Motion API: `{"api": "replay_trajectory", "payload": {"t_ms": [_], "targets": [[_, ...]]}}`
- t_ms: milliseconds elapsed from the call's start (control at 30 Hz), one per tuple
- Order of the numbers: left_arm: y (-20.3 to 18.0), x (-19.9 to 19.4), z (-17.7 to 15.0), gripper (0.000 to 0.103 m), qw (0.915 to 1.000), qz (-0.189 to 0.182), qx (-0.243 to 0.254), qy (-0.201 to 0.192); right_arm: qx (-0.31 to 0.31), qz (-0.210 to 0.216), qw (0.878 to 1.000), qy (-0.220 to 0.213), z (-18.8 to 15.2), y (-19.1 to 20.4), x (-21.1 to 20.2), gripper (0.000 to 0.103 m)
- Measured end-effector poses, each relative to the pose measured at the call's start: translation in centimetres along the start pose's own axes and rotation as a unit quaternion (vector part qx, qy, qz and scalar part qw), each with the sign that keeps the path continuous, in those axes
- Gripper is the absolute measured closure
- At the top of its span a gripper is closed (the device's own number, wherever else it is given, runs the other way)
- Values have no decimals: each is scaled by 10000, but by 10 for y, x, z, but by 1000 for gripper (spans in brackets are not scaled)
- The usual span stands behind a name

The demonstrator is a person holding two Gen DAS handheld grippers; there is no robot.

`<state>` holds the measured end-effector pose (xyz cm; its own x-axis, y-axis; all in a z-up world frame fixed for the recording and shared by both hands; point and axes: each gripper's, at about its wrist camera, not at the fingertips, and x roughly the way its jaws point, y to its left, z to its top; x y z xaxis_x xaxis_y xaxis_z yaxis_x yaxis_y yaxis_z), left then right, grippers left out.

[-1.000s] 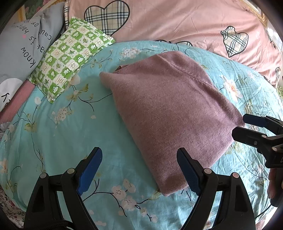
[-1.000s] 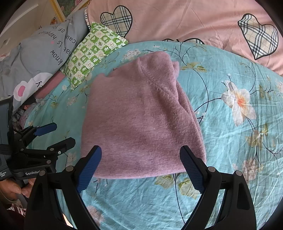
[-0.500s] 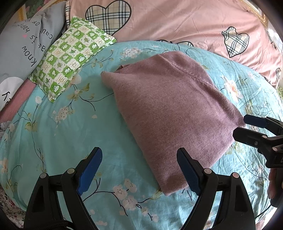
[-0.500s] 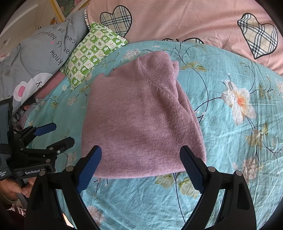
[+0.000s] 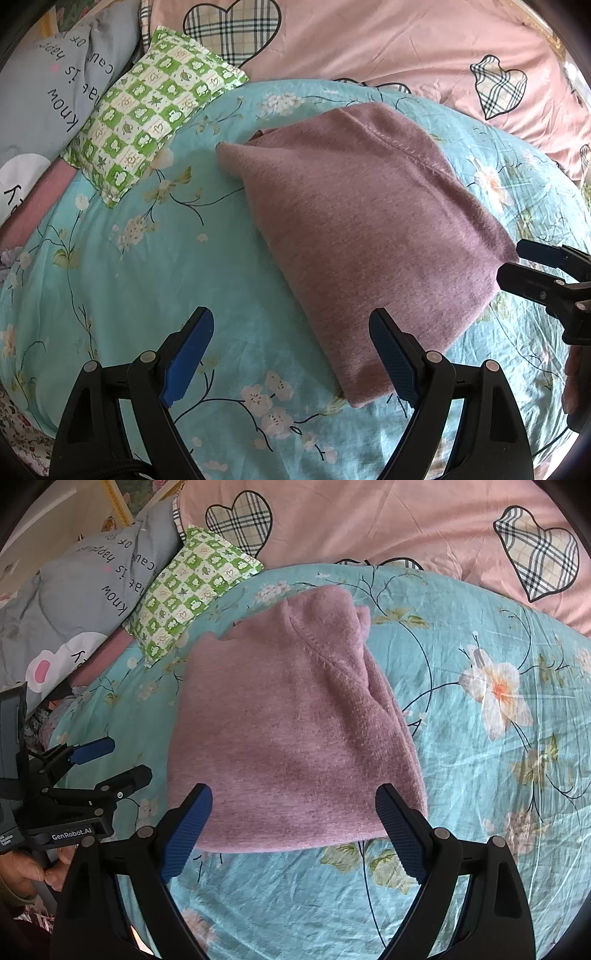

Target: Fold small clothes

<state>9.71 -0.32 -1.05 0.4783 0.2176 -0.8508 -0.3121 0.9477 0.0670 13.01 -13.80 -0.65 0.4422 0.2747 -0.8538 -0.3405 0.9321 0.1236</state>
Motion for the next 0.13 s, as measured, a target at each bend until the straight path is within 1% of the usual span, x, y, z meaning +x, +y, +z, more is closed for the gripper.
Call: {"api": "replay_trajectory", "payload": {"t_ms": [133], "targets": [[1, 1, 0, 16, 10000, 32, 10, 2, 79, -33, 10000, 5, 0, -4, 1, 13]]}}
